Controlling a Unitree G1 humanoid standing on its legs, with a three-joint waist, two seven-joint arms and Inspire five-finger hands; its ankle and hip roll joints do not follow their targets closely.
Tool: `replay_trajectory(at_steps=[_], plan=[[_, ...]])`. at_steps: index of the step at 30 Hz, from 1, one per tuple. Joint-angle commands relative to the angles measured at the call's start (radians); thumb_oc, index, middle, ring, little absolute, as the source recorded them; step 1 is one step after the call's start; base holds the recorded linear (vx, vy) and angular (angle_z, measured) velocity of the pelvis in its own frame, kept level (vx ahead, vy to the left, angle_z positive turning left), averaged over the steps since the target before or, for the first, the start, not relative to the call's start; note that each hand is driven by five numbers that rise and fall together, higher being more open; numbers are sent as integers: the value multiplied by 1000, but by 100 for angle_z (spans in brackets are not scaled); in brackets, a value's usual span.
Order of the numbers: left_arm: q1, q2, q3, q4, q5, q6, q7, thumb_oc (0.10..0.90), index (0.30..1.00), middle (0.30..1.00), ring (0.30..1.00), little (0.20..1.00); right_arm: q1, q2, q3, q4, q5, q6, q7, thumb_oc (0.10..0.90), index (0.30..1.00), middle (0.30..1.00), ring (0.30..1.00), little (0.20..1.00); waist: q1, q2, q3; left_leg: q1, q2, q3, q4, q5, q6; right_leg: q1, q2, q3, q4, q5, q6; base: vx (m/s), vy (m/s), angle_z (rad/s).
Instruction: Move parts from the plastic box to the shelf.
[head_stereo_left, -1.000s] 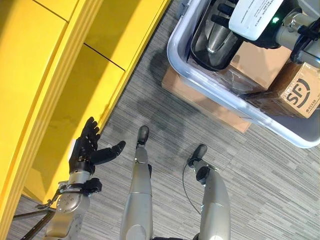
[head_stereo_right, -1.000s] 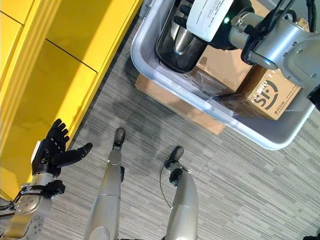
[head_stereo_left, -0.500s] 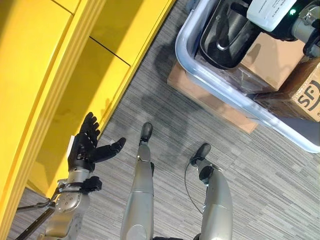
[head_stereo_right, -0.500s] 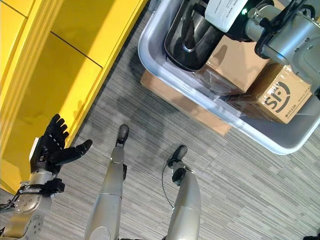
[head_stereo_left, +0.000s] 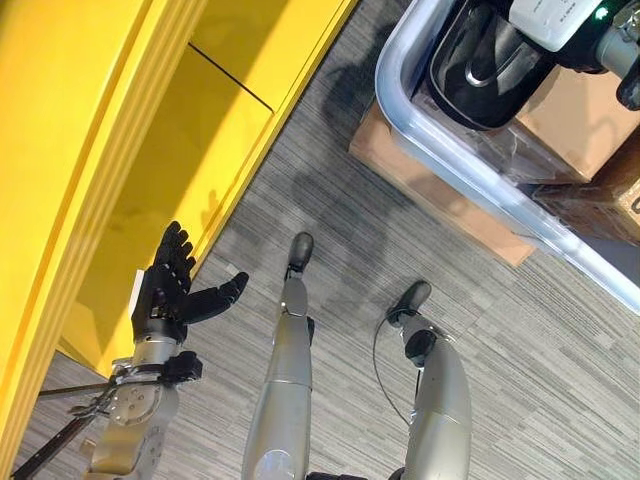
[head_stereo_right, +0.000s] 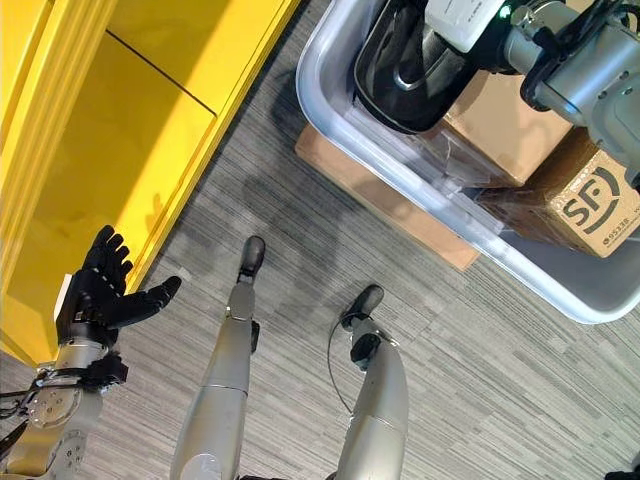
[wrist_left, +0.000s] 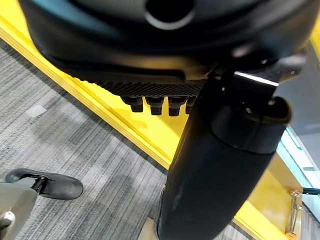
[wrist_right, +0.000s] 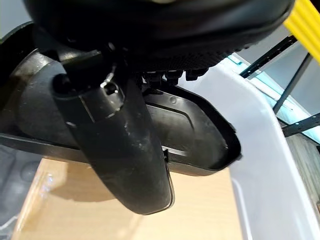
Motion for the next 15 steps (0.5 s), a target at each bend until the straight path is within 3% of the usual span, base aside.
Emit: replay_trajectory(at_steps=[1,15], plan=[[31,49,82,-88,11,-94,31,900,1000,1000,1000,1000,-108,-37,7,61,0,68,-52,900,1000,1000,1000,1000,4,18,-4,71,20,35,44,-103,10,191,0,83,-29,-74,96,0,0,0],[15,20,53,-78,5,-105,35,900,1000,1000,1000,1000,-40,-30,7,127,23,82,-66,900,1000,1000,1000,1000,-3,63,-4,41,16,38,55,-105,10,155,1,93,-25,-69,95,0,0,0]])
